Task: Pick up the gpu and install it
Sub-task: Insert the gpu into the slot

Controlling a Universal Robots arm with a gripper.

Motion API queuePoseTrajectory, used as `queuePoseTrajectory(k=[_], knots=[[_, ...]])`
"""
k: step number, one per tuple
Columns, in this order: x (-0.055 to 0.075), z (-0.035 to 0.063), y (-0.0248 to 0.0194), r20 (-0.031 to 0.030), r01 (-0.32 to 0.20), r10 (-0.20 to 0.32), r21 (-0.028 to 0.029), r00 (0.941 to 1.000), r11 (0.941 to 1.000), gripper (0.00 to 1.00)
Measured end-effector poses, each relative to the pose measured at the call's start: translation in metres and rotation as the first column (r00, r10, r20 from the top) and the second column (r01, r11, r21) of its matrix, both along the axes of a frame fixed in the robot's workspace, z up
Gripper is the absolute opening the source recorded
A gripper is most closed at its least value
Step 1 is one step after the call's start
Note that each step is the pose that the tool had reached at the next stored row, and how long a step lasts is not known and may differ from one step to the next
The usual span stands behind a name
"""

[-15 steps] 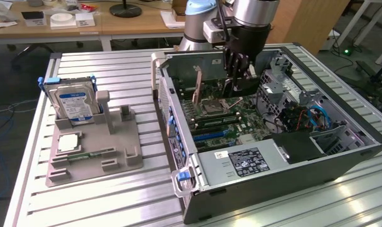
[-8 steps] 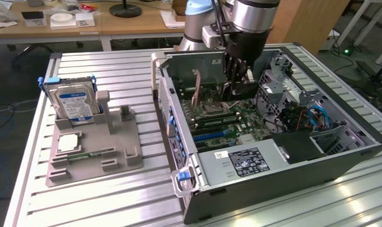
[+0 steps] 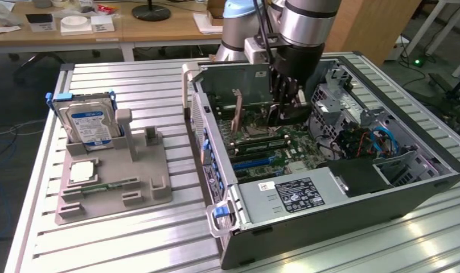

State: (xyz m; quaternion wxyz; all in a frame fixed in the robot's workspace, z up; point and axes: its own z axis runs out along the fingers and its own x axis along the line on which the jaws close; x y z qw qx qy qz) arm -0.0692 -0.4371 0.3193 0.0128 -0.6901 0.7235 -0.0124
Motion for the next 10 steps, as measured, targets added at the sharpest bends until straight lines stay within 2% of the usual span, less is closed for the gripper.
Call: queuePoseTrajectory(k=[5, 10], knots=[[-0.001, -0.0045, -0.0004, -0.0044, 0.000, 0.000, 0.0003, 1.0000, 1.0000, 0.28], [-0.011, -0.0089, -0.0004, -0.0054, 0.000, 0.000, 0.0003, 1.0000, 1.0000, 0.28]])
